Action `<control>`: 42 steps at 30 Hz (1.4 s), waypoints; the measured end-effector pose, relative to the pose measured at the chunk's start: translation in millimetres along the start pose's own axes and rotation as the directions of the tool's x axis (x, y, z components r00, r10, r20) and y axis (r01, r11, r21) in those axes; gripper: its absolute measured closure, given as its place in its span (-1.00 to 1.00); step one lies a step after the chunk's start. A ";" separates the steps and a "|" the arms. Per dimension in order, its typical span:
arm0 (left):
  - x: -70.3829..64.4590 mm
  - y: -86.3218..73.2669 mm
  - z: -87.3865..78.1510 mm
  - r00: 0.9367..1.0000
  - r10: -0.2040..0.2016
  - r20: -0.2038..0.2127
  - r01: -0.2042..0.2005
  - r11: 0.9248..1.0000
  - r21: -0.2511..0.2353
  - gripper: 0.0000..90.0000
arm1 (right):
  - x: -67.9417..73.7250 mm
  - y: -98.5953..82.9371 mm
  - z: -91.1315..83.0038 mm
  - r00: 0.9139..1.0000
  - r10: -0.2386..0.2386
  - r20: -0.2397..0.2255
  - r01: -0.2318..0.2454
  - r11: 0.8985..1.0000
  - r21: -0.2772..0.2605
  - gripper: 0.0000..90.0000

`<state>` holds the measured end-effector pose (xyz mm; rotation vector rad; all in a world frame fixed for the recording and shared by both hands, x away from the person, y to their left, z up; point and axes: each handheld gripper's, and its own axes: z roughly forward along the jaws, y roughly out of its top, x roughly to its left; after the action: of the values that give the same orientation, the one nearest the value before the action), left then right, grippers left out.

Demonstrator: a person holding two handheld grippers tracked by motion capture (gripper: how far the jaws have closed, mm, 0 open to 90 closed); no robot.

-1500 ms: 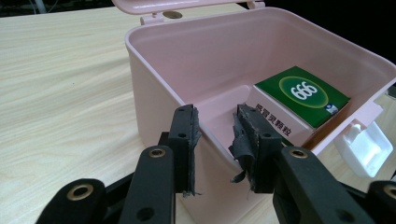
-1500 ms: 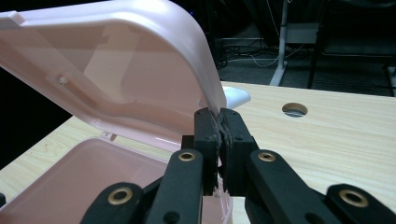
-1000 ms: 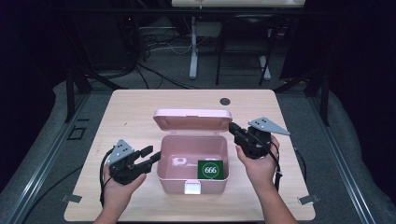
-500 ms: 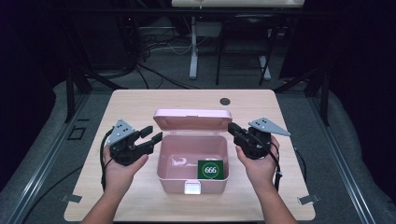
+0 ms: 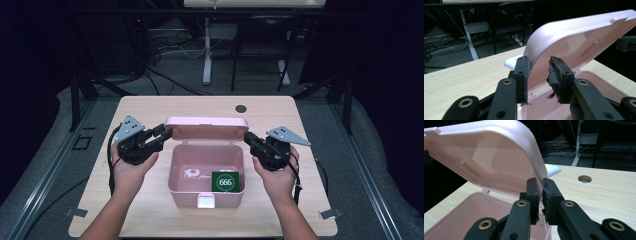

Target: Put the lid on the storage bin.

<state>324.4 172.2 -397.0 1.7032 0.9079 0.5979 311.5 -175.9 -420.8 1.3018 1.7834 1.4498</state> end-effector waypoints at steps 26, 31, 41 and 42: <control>-1.2 -1.4 -6.8 1.000 0.008 -0.007 -0.007 1.000 0.023 0.83 | -19.7 0.4 -11.2 0.999 0.042 0.016 -0.042 0.999 -0.015 0.78; -2.7 -2.8 -11.0 1.000 0.007 0.005 -0.007 1.000 0.020 0.80 | -21.0 0.4 -10.3 0.999 0.044 0.017 -0.044 0.999 -0.006 0.77; -6.4 -5.7 -18.7 1.000 0.008 0.020 -0.008 1.000 0.016 0.75 | -24.7 0.5 -10.3 0.999 0.051 0.017 -0.051 0.999 0.008 0.73; -6.6 -6.0 -19.4 1.000 0.010 0.022 -0.010 1.000 0.016 0.75 | -25.1 0.6 -10.5 0.999 0.051 0.017 -0.052 0.999 0.008 0.73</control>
<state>304.1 178.7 -396.4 1.7262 0.8911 0.5795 313.5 -203.1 -421.6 1.3695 1.7588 1.4561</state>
